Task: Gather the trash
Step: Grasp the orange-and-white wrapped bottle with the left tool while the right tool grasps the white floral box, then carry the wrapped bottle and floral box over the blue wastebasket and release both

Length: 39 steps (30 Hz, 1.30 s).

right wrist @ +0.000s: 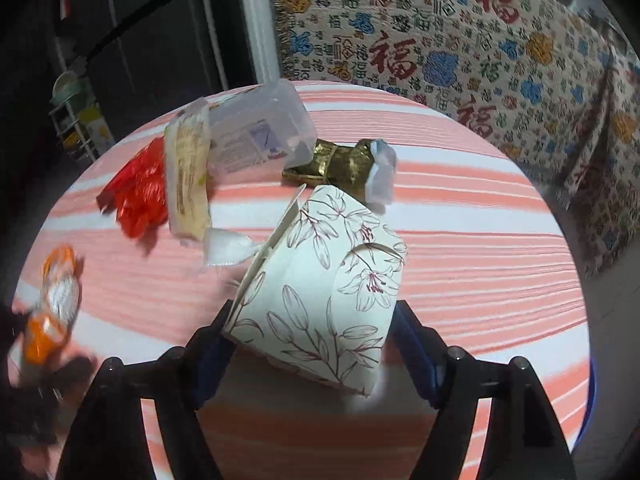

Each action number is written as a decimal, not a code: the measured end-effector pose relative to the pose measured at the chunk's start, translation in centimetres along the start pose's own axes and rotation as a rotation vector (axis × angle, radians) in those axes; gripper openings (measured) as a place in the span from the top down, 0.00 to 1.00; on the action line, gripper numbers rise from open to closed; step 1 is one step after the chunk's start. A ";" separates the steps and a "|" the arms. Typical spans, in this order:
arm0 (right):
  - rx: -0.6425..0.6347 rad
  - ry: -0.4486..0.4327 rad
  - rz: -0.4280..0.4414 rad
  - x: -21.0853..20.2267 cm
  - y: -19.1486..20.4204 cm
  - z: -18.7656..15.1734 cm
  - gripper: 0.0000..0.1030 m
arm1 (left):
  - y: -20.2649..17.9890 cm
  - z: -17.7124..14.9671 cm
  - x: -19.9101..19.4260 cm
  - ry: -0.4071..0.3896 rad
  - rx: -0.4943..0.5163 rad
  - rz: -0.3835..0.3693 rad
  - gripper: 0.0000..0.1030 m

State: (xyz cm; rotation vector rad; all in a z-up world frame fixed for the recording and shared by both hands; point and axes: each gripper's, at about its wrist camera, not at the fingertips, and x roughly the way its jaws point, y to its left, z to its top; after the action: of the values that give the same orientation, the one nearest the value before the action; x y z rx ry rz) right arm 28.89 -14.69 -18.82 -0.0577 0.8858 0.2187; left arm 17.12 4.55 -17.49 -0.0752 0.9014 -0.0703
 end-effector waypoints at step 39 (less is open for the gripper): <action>0.039 0.062 0.073 -7.7 -5.6 -0.3 0.34 | -5.5 2.6 -2.9 -0.028 0.034 -0.188 0.53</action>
State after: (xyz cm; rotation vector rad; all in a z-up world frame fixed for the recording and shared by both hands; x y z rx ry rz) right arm 25.16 -21.47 -13.30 0.0041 0.9542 0.2686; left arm 17.24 -0.59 -13.09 -0.1284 0.8628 -0.2588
